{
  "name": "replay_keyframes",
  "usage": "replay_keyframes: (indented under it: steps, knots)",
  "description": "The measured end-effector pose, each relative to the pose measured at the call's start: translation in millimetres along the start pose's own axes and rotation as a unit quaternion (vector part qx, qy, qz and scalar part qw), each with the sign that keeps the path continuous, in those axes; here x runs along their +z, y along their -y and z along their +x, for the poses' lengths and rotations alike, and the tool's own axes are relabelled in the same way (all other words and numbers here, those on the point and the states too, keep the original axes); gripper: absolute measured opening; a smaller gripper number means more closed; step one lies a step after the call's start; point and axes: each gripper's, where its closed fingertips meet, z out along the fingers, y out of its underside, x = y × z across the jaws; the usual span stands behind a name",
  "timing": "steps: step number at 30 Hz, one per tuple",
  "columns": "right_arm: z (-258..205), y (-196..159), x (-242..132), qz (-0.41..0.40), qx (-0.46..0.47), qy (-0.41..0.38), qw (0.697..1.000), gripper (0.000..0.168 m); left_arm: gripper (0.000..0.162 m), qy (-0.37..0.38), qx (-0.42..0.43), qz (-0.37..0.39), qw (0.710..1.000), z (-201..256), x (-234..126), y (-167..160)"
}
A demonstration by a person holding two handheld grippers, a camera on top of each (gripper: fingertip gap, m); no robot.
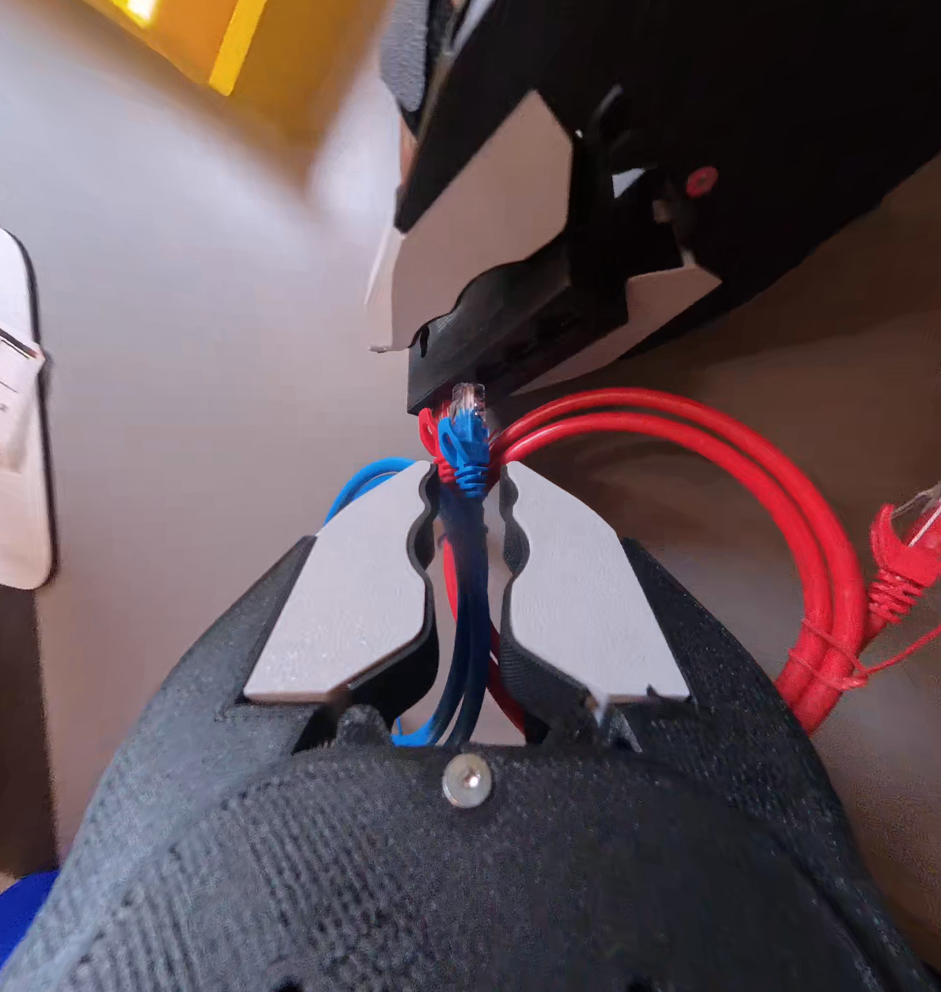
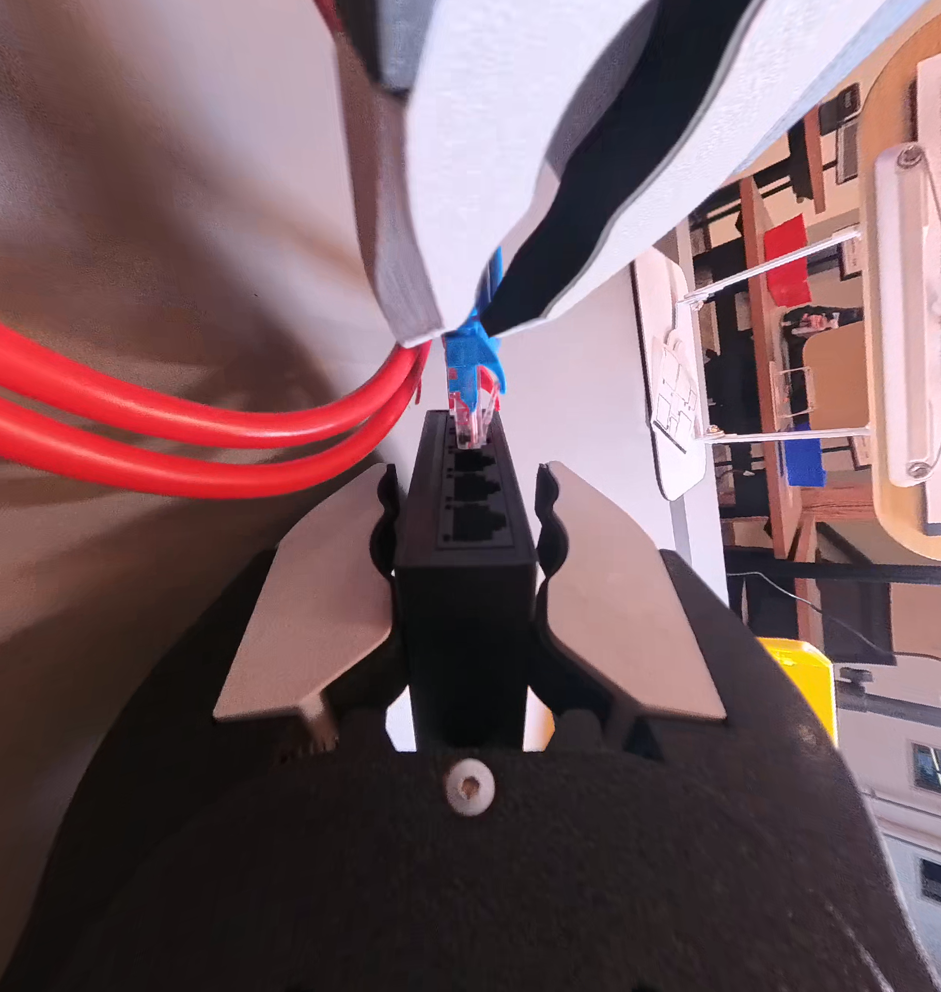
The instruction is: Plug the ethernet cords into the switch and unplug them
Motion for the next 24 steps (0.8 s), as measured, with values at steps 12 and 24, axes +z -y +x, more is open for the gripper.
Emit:
replay_keyframes:
  steps: [12, 24]
  knots:
    - [-1, 4, -2, 0.027, 0.06, 0.033, 0.997, 0.051, 0.009, 0.127, 0.15, -0.002, 0.981, -7, -1, 6]
    - [3, -2, -4, 0.053, 0.051, 0.018, 0.997, 0.051, 0.008, 0.19, 0.259, 0.022, 0.947, -9, 7, 19]
